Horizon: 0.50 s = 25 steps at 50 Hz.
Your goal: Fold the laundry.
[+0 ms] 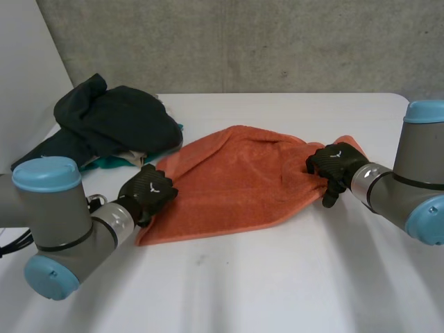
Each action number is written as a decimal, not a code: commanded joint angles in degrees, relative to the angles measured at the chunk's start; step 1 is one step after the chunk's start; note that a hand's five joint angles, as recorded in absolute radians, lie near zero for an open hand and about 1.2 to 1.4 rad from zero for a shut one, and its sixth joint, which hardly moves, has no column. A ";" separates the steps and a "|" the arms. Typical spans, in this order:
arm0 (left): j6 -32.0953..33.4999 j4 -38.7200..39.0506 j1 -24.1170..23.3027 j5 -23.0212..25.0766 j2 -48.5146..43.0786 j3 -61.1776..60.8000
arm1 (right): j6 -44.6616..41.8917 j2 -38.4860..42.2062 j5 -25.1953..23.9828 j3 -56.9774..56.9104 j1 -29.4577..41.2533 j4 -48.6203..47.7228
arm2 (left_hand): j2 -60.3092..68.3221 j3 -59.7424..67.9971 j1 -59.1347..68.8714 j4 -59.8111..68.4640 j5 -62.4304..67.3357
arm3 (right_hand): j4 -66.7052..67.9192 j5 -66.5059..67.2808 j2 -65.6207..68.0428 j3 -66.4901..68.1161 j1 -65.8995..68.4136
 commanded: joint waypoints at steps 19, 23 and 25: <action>-15.41 -16.16 2.32 -2.19 -13.69 44.33 | 0.12 -0.26 -0.01 1.79 -0.22 -0.10 | -35.27 -35.28 -35.75 -35.06 -34.93 | 2.35 3.98 2.25 2.56 2.27; -14.80 -25.33 1.70 0.89 -23.64 57.89 | 0.12 -0.44 0.08 2.23 -0.66 -0.10 | -35.27 -35.28 -35.75 -35.06 -34.93 | 2.35 3.98 2.25 2.56 2.27; -13.66 -29.71 1.53 2.03 -29.34 65.16 | 0.12 -0.52 0.26 2.67 -0.92 -0.19 | -35.27 -35.28 -35.75 -35.06 -34.93 | 2.35 3.98 2.25 2.56 2.27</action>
